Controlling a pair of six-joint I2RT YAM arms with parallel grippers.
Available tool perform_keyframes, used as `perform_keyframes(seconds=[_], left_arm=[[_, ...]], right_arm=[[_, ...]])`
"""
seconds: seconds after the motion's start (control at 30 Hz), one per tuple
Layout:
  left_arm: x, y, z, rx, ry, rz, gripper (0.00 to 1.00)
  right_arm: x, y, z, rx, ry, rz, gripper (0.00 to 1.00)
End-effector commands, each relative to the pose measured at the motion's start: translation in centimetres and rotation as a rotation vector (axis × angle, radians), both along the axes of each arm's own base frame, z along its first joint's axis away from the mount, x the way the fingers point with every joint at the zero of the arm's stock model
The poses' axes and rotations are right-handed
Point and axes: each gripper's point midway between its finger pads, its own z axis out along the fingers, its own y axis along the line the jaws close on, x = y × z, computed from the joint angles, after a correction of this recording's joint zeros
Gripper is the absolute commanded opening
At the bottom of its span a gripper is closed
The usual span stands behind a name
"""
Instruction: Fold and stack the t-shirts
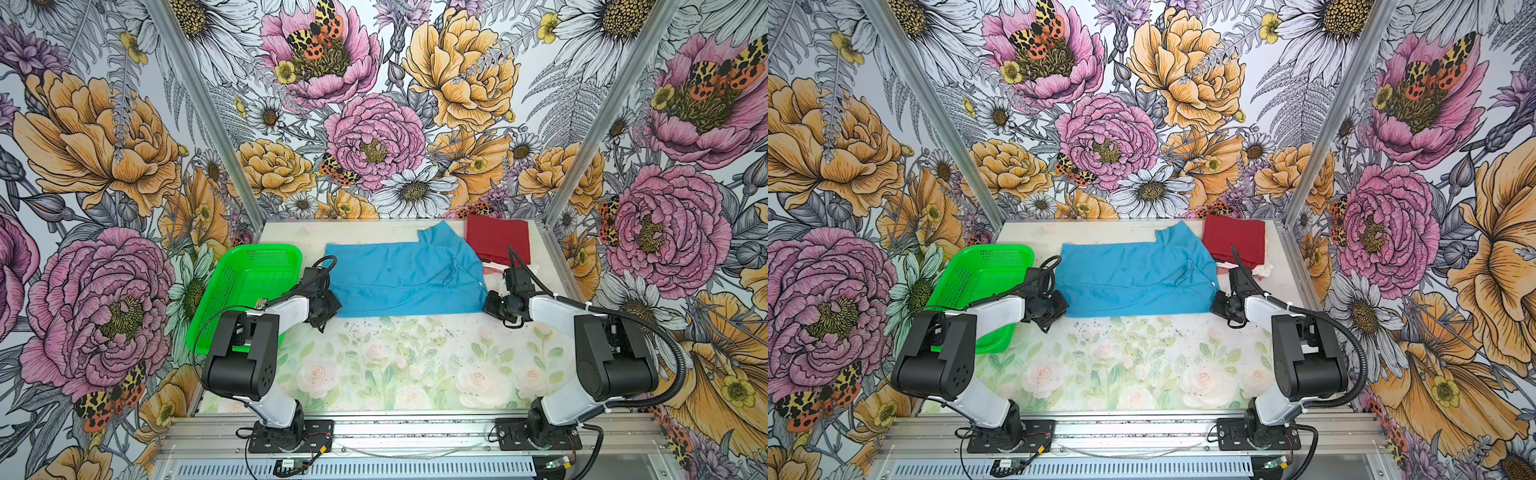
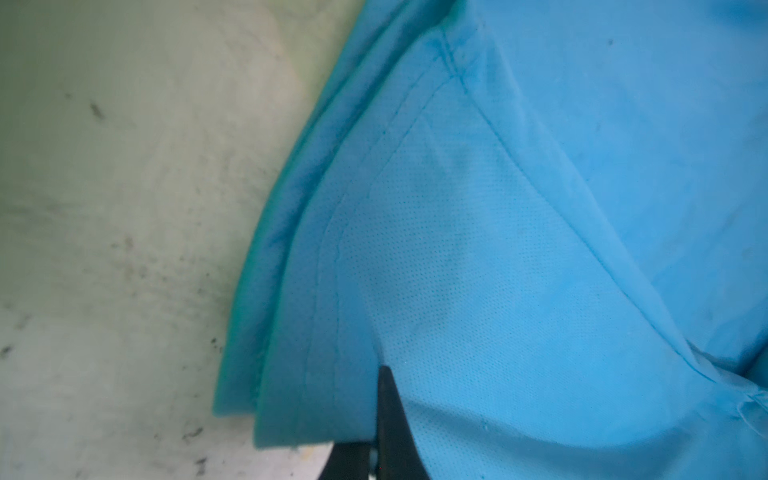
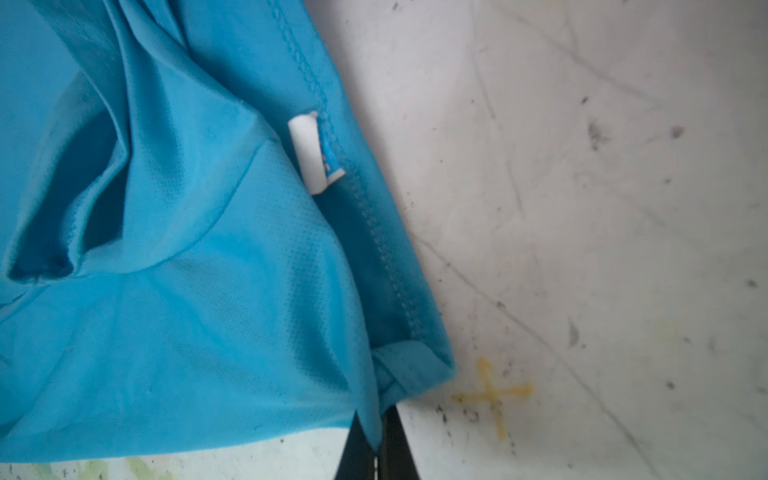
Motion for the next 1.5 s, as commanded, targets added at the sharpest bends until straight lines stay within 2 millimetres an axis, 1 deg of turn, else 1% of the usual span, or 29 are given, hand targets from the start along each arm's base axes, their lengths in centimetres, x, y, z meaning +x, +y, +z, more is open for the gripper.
perform_keyframes(seconds=[0.0, 0.13, 0.2, 0.23, 0.3, 0.37, 0.4, 0.5, 0.57, 0.67, 0.7, 0.73, 0.77, 0.8, 0.83, 0.87, 0.9, 0.93, 0.97, 1.03, 1.1, 1.13, 1.23, 1.37, 1.47], left_arm=[[-2.3, 0.7, -1.1, 0.017, 0.048, 0.000, 0.00], [-3.9, 0.5, -0.5, 0.016, 0.021, 0.007, 0.00], [-4.7, 0.1, 0.1, 0.012, -0.001, 0.005, 0.00], [-5.0, -0.1, 0.7, 0.008, -0.026, 0.005, 0.00], [-5.6, -0.5, 2.2, 0.002, -0.068, -0.002, 0.00], [-6.8, -0.7, 3.6, 0.014, -0.089, -0.008, 0.00], [-7.5, -0.8, 4.1, 0.019, -0.089, -0.010, 0.00], [-10.0, -1.0, 5.2, 0.022, -0.106, -0.004, 0.00], [-11.6, -0.6, 6.1, 0.026, -0.126, 0.022, 0.00], [-13.4, -0.5, 7.6, -0.002, -0.178, 0.035, 0.00], [-13.8, -0.6, 7.9, -0.012, -0.185, 0.035, 0.01], [-14.2, -0.6, 8.1, -0.021, -0.188, 0.031, 0.17], [-14.5, -0.6, 8.2, -0.023, -0.187, 0.030, 0.36], [-14.7, -0.5, 8.3, -0.021, -0.189, 0.032, 0.53], [-14.9, -0.5, 8.5, -0.017, -0.191, 0.032, 0.74], [-14.9, -0.6, 8.6, -0.018, -0.197, 0.027, 0.86], [-14.9, -0.7, 8.8, -0.019, -0.199, 0.023, 0.92], [-14.8, -0.8, 9.0, -0.016, -0.199, 0.019, 0.98], [-14.7, -0.8, 9.1, -0.010, -0.199, 0.017, 0.99], [-14.2, -0.8, 9.5, 0.001, -0.203, 0.013, 0.99], [-13.6, -1.4, 9.8, 0.008, -0.206, -0.025, 0.99], [-13.3, -1.7, 9.8, 0.011, -0.199, -0.043, 0.99], [-12.5, -2.9, 9.5, 0.000, -0.182, -0.098, 0.99], [-11.8, -3.5, 9.1, 0.004, -0.174, -0.119, 0.99], [-11.3, -3.6, 9.2, 0.000, -0.187, -0.119, 0.99]], right_arm=[[-1.1, -0.8, 1.1, 0.001, -0.036, -0.061, 0.00], [-4.7, -1.7, 2.1, 0.002, -0.068, -0.163, 0.00], [-6.3, -2.0, 3.0, -0.004, -0.104, -0.201, 0.00], [-6.9, -2.2, 4.1, -0.004, -0.155, -0.211, 0.00], [-8.2, -2.3, 5.8, 0.002, -0.212, -0.222, 0.00], [-9.7, -2.5, 7.0, -0.005, -0.215, -0.221, 0.00], [-10.3, -2.5, 7.4, -0.006, -0.209, -0.213, 0.00], [-12.7, -2.7, 7.8, -0.028, -0.179, -0.211, 0.00], [-13.3, -2.3, 8.8, -0.003, -0.226, -0.223, 0.00], [-13.9, -2.5, 9.8, -0.026, -0.263, -0.244, 0.00], [-14.0, -2.6, 10.0, -0.031, -0.271, -0.249, 0.03], [-14.1, -2.8, 10.1, -0.040, -0.275, -0.259, 0.15], [-14.2, -2.9, 10.3, -0.046, -0.281, -0.268, 0.32], [-14.3, -3.1, 10.5, -0.055, -0.290, -0.279, 0.43], [-14.3, -3.3, 10.9, -0.062, -0.306, -0.289, 0.55], [-14.3, -3.5, 11.4, -0.062, -0.326, -0.297, 0.66], [-14.3, -3.5, 11.8, -0.064, -0.341, -0.298, 0.73], [-14.2, -3.7, 12.3, -0.072, -0.352, -0.301, 0.76], [-14.2, -3.8, 12.7, -0.083, -0.357, -0.299, 0.77], [-13.6, -3.3, 13.4, -0.087, -0.363, -0.259, 0.80], [-12.6, -1.6, 13.4, -0.063, -0.336, -0.164, 0.82], [-12.0, -0.3, 12.8, -0.040, -0.299, -0.100, 0.83], [-10.8, 3.3, 10.3, 0.051, -0.181, 0.042, 0.86], [-9.9, 6.4, 7.4, 0.104, -0.110, 0.139, 0.87], [-9.4, 8.4, 6.1, 0.122, -0.078, 0.189, 0.88]])
